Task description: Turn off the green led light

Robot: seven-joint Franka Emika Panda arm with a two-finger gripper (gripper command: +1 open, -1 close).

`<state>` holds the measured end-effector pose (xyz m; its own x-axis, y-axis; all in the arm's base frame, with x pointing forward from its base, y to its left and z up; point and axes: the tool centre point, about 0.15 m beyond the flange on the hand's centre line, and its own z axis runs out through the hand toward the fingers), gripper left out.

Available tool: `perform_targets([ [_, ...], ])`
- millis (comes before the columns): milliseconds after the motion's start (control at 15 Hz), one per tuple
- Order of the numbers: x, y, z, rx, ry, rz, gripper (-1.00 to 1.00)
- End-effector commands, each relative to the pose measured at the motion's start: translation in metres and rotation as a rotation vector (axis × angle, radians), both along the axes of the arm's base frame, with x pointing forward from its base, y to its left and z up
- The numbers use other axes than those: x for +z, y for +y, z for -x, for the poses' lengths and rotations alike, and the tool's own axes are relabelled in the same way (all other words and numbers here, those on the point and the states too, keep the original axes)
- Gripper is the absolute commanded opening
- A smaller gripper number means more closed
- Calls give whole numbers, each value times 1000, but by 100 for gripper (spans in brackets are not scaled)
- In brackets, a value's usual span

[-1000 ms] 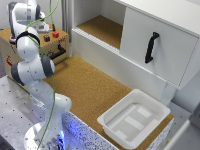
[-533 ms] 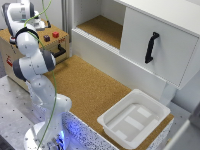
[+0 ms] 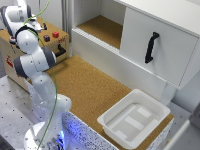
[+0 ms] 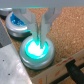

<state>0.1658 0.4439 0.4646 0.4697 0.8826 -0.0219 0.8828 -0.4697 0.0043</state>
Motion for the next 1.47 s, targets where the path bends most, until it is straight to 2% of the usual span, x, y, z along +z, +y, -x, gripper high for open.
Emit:
perform_targets([
  [0, -30, 4, -12, -77, 59, 89, -100],
  [133, -24, 8, -10, -67, 50, 84, -100],
  [200, -11, 8, -9, -69, 17, 78, -100],
  [333, 30, -3, -15, -151, -58, 16, -100],
  [400, 51, -9, -18, -194, -66, -18, -100],
  [467, 68, -12, -21, -222, -75, -35, 100],
  [533, 83, -17, -25, -249, -72, -60, 100],
  [733, 99, -27, -33, -286, -61, -66, 100],
  [1067, 90, -49, -41, -492, -8, -199, 100],
  [1200, 88, -60, -40, -576, -2, -221, 100],
  [1400, 85, -86, -42, -671, -30, -206, 100],
])
